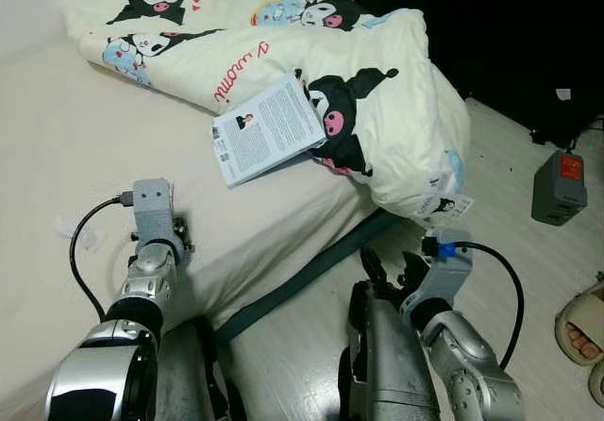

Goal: Clean up the room

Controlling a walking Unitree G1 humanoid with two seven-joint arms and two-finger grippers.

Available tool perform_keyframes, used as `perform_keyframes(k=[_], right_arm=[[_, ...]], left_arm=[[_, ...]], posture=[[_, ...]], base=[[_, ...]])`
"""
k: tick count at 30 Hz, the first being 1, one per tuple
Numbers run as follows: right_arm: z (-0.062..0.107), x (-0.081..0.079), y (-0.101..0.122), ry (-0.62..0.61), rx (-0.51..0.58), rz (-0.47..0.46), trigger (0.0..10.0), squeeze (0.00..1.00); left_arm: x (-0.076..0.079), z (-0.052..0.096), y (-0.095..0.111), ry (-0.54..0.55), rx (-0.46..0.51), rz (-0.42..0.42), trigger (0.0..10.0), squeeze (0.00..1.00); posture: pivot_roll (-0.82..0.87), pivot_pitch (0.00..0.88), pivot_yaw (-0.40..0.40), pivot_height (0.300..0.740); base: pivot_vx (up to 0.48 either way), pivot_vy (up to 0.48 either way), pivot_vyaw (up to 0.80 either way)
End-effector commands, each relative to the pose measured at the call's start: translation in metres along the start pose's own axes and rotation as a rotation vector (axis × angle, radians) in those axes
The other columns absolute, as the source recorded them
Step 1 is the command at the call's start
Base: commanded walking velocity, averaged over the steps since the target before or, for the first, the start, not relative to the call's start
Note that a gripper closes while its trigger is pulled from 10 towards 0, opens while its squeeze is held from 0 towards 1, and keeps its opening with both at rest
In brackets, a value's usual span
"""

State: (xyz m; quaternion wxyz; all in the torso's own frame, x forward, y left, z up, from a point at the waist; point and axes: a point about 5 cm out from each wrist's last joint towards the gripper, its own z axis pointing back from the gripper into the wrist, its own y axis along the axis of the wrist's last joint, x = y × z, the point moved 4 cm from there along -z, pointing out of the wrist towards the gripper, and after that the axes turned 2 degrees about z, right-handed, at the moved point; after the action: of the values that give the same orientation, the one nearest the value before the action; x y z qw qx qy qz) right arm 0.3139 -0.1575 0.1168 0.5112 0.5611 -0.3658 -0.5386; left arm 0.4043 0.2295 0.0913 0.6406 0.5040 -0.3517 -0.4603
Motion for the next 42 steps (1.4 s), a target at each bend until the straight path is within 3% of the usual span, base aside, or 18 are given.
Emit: perform_keyframes(k=[1,7,8,9,11,13,14,15,16,19,20,22,23,30,31,34,37,42], right_arm=[[0.002,-0.004,-0.002,0.008,-0.016,-0.022,10.0,0.0],[-0.001,-0.018,0.008,0.078,0.013,-0.047,10.0,0.0],[-0.003,-0.022,0.012,0.1,0.025,-0.062,10.0,0.0],[-0.003,-0.022,0.012,0.1,0.025,-0.062,10.0,0.0],[-0.007,-0.03,0.023,0.143,0.063,-0.09,10.0,0.0],[-0.007,-0.03,0.023,0.143,0.063,-0.09,10.0,0.0],[-0.009,-0.033,0.032,0.17,0.096,-0.109,10.0,0.0],[-0.009,-0.033,0.032,0.17,0.096,-0.109,10.0,0.0],[-0.013,-0.036,0.043,0.199,0.131,-0.116,10.0,0.0],[-0.013,-0.036,0.043,0.199,0.131,-0.116,10.0,0.0],[-0.017,-0.038,0.053,0.224,0.163,-0.119,10.0,0.0],[-0.017,-0.038,0.053,0.224,0.163,-0.119,10.0,0.0],[-0.022,-0.039,0.061,0.244,0.189,-0.116,10.0,0.0],[-0.031,-0.041,0.072,0.275,0.228,-0.102,10.0,0.0],[-0.032,-0.041,0.072,0.275,0.227,-0.104,10.0,0.0],[-0.033,-0.04,0.071,0.265,0.224,-0.097,10.0,0.0],[-0.029,-0.042,0.064,0.296,0.214,-0.034,10.0,0.0],[-0.025,-0.047,0.058,0.329,0.196,-0.022,10.0,0.0]], left_arm=[[-0.024,0.005,-0.034,0.062,-0.112,-0.041,0.0,0.0],[-0.032,0.003,-0.029,0.075,-0.1,-0.013,0.0,0.0],[-0.015,0.001,-0.017,-0.032,-0.066,0.059,0.0,0.0],[-0.015,0.001,-0.017,-0.032,-0.066,0.059,0.0,0.0],[0.019,0.002,0.01,-0.275,0.015,0.196,0.0,0.0],[0.019,0.002,0.01,-0.275,0.015,0.196,0.0,0.0],[0.036,0.009,0.025,-0.455,0.049,0.251,0.0,0.0],[0.036,0.009,0.025,-0.455,0.049,0.251,0.0,0.0],[0.047,0.023,0.042,-0.66,0.098,0.264,7.5,0.0],[0.047,0.023,0.042,-0.66,0.098,0.264,7.5,0.0],[0.052,0.04,0.056,-0.836,0.131,0.28,10.0,0.0],[0.052,0.04,0.056,-0.836,0.131,0.28,10.0,0.0],[0.053,0.051,0.066,-0.932,0.149,0.269,10.0,0.0],[0.031,0.034,0.088,-0.781,0.236,0.255,10.0,0.0],[0.016,0.021,0.093,-0.63,0.266,0.268,10.0,0.0],[0.003,0.011,0.094,-0.497,0.278,0.268,10.0,0.0],[-0.023,0.001,0.081,-0.26,0.236,0.196,10.0,0.0],[-0.027,0.0,0.059,-0.201,0.13,0.099,10.0,0.0]], posture=[[-0.15,0.458,0.075,0.535],[-0.15,0.451,0.074,0.535],[-0.13,0.426,0.072,0.535],[-0.13,0.426,0.072,0.535],[-0.13,0.408,0.07,0.535],[-0.13,0.408,0.07,0.535],[-0.12,0.383,0.069,0.54],[-0.12,0.383,0.069,0.54],[-0.1,0.337,0.071,0.545],[-0.1,0.337,0.071,0.545],[-0.09,0.312,0.072,0.55],[-0.09,0.312,0.072,0.55],[-0.07,0.264,0.072,0.555],[-0.07,0.226,0.068,0.57],[-0.07,0.21,0.067,0.575],[-0.07,0.204,0.068,0.575],[-0.07,0.2,0.07,0.575],[-0.08,0.207,0.073,0.575]], base=[[0.0,0.0,0.0],[0.0,0.0,0.0],[0.0,0.0,0.0],[0.0,0.0,0.0],[0.0,0.0,0.0],[0.0,0.0,0.0],[0.0,0.0,0.0],[0.0,0.0,0.0],[0.0,0.0,0.0],[0.0,0.0,0.0],[0.0,0.0,0.0],[0.0,0.0,0.0],[0.0,0.0,0.0],[0.0,0.0,0.0],[0.0,0.0,0.0],[0.0,0.0,0.0],[0.0,0.0,0.53],[-0.265,0.0,0.79]])
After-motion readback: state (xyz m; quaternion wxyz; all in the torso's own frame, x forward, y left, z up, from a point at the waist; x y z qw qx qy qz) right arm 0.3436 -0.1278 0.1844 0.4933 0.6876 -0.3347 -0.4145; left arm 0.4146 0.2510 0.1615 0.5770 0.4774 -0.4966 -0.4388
